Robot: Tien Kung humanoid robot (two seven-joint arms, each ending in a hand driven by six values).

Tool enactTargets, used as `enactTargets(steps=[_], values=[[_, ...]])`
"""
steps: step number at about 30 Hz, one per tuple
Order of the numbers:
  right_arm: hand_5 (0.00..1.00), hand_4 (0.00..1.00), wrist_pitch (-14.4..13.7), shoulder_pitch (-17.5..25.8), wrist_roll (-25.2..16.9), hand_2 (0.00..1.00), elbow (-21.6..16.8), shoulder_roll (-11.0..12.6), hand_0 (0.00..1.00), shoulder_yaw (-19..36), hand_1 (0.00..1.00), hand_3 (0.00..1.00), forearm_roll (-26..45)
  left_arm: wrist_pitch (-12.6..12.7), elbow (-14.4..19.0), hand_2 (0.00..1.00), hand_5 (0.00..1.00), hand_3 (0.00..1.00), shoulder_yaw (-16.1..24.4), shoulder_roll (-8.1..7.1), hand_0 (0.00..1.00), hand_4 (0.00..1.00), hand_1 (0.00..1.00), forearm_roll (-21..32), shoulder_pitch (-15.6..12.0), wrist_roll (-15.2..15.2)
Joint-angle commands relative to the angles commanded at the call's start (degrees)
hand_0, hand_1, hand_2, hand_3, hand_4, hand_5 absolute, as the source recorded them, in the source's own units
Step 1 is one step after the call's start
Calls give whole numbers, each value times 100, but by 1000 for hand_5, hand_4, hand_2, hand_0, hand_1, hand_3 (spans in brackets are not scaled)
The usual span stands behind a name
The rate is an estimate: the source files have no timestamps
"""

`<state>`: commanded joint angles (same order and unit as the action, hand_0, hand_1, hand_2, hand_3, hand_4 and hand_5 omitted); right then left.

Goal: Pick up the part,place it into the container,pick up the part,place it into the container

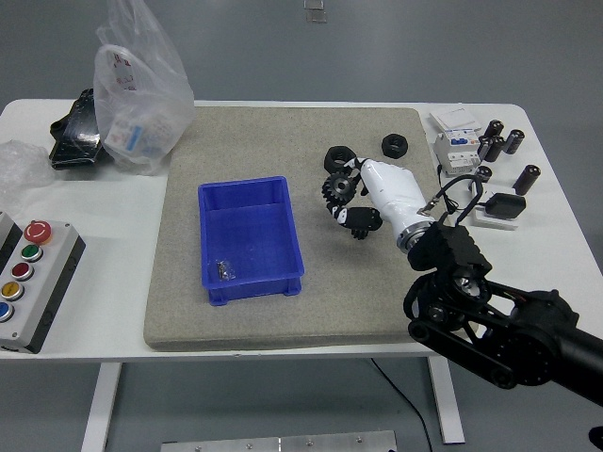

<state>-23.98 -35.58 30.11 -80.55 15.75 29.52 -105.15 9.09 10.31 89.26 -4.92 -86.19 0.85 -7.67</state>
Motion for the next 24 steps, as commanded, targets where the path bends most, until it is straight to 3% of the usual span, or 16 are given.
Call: enactTargets(steps=[2, 4, 5, 6, 11, 12, 17, 18, 23, 24], values=[[2, 560, -179, -120, -235, 545, 3, -75, 368, -160, 548, 638, 266, 3, 0, 552, 285, 612, 14, 7, 632, 695, 564, 1, -10, -2], [2, 560, -111, -232, -486, 545, -7, -154, 368, -299, 548, 638, 490, 12, 0, 552, 285, 612, 41, 12, 632, 695, 564, 32, -40, 5], [2, 560, -23, -278, -598, 545, -19, -188, 368, -354, 548, 638, 510, 18, 0, 552, 285, 612, 62, 12, 632, 695, 564, 34, -58, 4], [2, 510, 61, -311, -671, 605, -31, -213, 439, -393, 625, 661, 495, 23, 0, 552, 289, 612, 81, 9, 632, 696, 565, 29, -72, 2], [2, 510, 665, -477, -670, 605, -122, -294, 439, -613, 625, 661, 52, 47, 0, 552, 289, 612, 179, -13, 632, 696, 565, -18, -125, -30], [2, 456, 773, -502, -646, 656, -131, -299, 510, -654, 664, 682, 15, 48, 0, 552, 289, 612, 185, -16, 632, 696, 564, -22, -126, -31], [2, 456, 1335, -616, -471, 656, -192, -307, 510, -777, 664, 682, -159, 39, 0, 552, 289, 612, 155, -16, 632, 696, 564, -2, -112, -20], [110, 462, 1408, -634, -445, 695, -203, -305, 527, -787, 690, 695, -185, 36, 0, 553, 289, 612, 142, -16, 633, 696, 564, 6, -109, -17], [110, 462, 1612, -688, -380, 695, -240, -296, 527, -791, 690, 695, -289, 33, 0, 553, 289, 612, 135, -17, 633, 696, 564, -4, -98, -14], [222, 541, 1630, -692, -379, 787, -242, -296, 558, -790, 728, 744, -293, 34, 0, 552, 290, 612, 144, -17, 633, 695, 564, -12, -98, -13]])
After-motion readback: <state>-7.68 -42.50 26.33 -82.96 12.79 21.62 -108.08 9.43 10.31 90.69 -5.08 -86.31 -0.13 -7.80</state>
